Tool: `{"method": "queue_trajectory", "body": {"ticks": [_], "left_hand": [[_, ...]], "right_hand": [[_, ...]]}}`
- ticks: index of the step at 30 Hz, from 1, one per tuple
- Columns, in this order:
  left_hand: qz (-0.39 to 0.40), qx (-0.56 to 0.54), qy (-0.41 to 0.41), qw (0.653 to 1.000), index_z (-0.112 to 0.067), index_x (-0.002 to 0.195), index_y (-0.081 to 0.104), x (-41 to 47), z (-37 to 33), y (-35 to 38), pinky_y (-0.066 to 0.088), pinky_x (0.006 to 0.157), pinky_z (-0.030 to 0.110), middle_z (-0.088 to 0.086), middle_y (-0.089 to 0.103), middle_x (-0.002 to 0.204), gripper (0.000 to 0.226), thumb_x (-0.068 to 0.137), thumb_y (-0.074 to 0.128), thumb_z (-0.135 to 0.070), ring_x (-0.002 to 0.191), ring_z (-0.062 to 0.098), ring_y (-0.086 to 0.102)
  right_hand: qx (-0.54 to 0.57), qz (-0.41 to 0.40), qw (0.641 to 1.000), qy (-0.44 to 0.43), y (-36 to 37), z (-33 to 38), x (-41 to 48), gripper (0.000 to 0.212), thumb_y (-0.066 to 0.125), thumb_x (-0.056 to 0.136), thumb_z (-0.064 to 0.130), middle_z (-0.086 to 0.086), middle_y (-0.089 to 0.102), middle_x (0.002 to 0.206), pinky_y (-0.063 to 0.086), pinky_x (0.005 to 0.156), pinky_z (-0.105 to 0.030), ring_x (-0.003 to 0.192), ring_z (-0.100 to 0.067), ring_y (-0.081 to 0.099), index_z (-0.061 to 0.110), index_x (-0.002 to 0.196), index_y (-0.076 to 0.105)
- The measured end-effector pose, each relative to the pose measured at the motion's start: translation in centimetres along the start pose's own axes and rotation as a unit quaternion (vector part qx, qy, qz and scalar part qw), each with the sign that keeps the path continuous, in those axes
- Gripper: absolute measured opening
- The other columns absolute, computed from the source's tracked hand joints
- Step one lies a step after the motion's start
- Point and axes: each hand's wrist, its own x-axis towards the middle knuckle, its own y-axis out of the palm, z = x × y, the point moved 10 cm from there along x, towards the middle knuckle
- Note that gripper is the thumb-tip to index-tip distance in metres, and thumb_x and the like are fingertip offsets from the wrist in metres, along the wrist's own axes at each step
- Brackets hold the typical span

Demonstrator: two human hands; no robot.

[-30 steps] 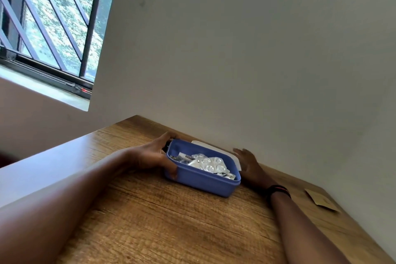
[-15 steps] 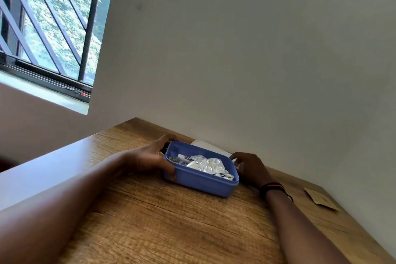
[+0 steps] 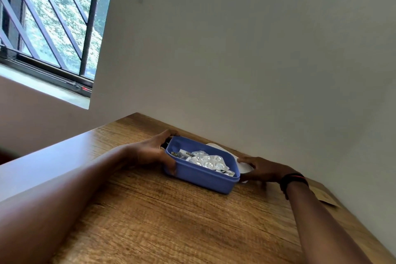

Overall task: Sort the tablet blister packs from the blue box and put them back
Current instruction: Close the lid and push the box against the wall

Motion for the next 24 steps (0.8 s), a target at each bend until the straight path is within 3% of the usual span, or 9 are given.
{"method": "queue_trajectory", "body": {"ticks": [2, 5, 6, 9, 12, 15, 17, 20, 24], "left_hand": [[0.005, -0.001, -0.004, 1.0, -0.041, 0.126, 0.034, 0.0, 0.1, 0.1, 0.048, 0.096, 0.035, -0.005, 0.045, 0.131, 0.097, 0.041, 0.081, -0.033, 0.114, 0.014, 0.049], [0.003, 0.002, -0.007, 1.0, -0.036, 0.134, 0.032, 0.1, 0.2, -0.1, 0.048, 0.096, 0.034, -0.003, 0.044, 0.134, 0.099, 0.048, 0.081, -0.026, 0.114, 0.014, 0.049], [0.004, 0.008, -0.01, 1.0, -0.034, 0.139, 0.03, 0.1, 0.3, -0.1, 0.047, 0.096, 0.033, -0.003, 0.043, 0.136, 0.104, 0.049, 0.081, -0.027, 0.117, 0.016, 0.048], [0.011, 0.01, -0.007, 1.0, -0.033, 0.141, 0.029, 0.1, 0.1, 0.1, 0.046, 0.089, 0.026, -0.007, 0.041, 0.132, 0.105, 0.05, 0.081, -0.027, 0.118, 0.016, 0.046], [0.02, 0.003, 0.005, 1.0, -0.041, 0.127, 0.033, 0.1, -0.2, 0.2, 0.046, 0.083, 0.021, -0.012, 0.048, 0.125, 0.09, 0.052, 0.08, -0.026, 0.11, 0.007, 0.05], [0.025, 0.003, 0.01, 1.0, -0.042, 0.122, 0.034, 0.0, -0.3, 0.3, 0.046, 0.085, 0.021, -0.015, 0.051, 0.121, 0.083, 0.054, 0.079, -0.026, 0.109, 0.006, 0.05], [0.026, 0.011, 0.013, 1.0, -0.037, 0.124, 0.039, 0.0, -0.3, 0.3, 0.047, 0.087, 0.023, -0.014, 0.053, 0.122, 0.082, 0.053, 0.079, -0.028, 0.11, 0.007, 0.052], [0.029, 0.019, 0.02, 0.999, -0.031, 0.139, 0.039, -0.2, -0.5, 0.3, 0.045, 0.104, 0.04, -0.005, 0.054, 0.133, 0.101, 0.048, 0.081, -0.035, 0.121, 0.016, 0.051], [0.038, 0.032, 0.041, 0.998, -0.03, 0.141, 0.039, -0.3, -1.1, 0.6, 0.043, 0.107, 0.041, -0.006, 0.054, 0.134, 0.102, 0.047, 0.081, -0.035, 0.124, 0.015, 0.049]], "right_hand": [[0.016, -0.034, 0.999, -0.013, -1.0, 1.2, -0.5, 0.082, 0.074, 0.075, 0.052, 0.001, 0.04, 0.15, 0.03, 0.114, -0.036, 0.137, -0.018, 0.038, 0.023, 0.144, 0.04], [0.053, -0.087, 0.994, -0.035, -2.0, 2.0, -1.3, 0.042, 0.077, 0.078, 0.04, 0.001, 0.059, 0.123, 0.043, 0.089, -0.028, 0.109, -0.016, 0.056, 0.027, 0.113, 0.057], [0.079, -0.115, 0.99, -0.028, -2.4, 1.4, -1.6, 0.041, 0.077, 0.078, 0.041, 0.0, 0.059, 0.121, 0.043, 0.085, -0.028, 0.102, -0.013, 0.055, 0.027, 0.111, 0.058], [0.29, -0.173, 0.941, 0.011, -3.2, -1.4, -3.0, 0.083, 0.079, 0.064, 0.057, 0.002, 0.051, 0.124, 0.042, 0.089, -0.03, 0.11, -0.018, 0.052, 0.023, 0.134, 0.05], [0.497, -0.085, 0.861, -0.059, -2.2, 0.0, -3.5, 0.09, 0.079, 0.049, 0.057, -0.006, 0.052, 0.11, 0.044, 0.079, -0.03, 0.095, -0.024, 0.049, 0.026, 0.129, 0.055], [0.432, 0.022, 0.891, -0.135, -0.9, 4.8, -4.5, 0.059, 0.075, 0.07, 0.029, -0.001, 0.057, 0.125, 0.043, 0.095, -0.03, 0.111, -0.017, 0.054, 0.022, 0.127, 0.06], [0.374, 0.071, 0.912, -0.154, -0.4, 7.2, -5.4, 0.063, 0.073, 0.073, 0.016, 0.006, 0.053, 0.141, 0.038, 0.109, -0.031, 0.128, -0.012, 0.05, 0.022, 0.133, 0.056], [0.241, 0.059, 0.956, -0.156, -1.0, 8.8, -6.3, 0.064, 0.081, 0.071, 0.024, 0.015, 0.041, 0.147, 0.029, 0.115, -0.031, 0.136, -0.007, 0.037, 0.037, 0.13, 0.058], [0.148, 0.036, 0.975, -0.16, -0.5, 10.5, -6.3, 0.067, 0.082, 0.069, 0.044, 0.023, 0.03, 0.146, 0.019, 0.116, -0.033, 0.138, -0.006, 0.021, 0.053, 0.128, 0.052]]}}
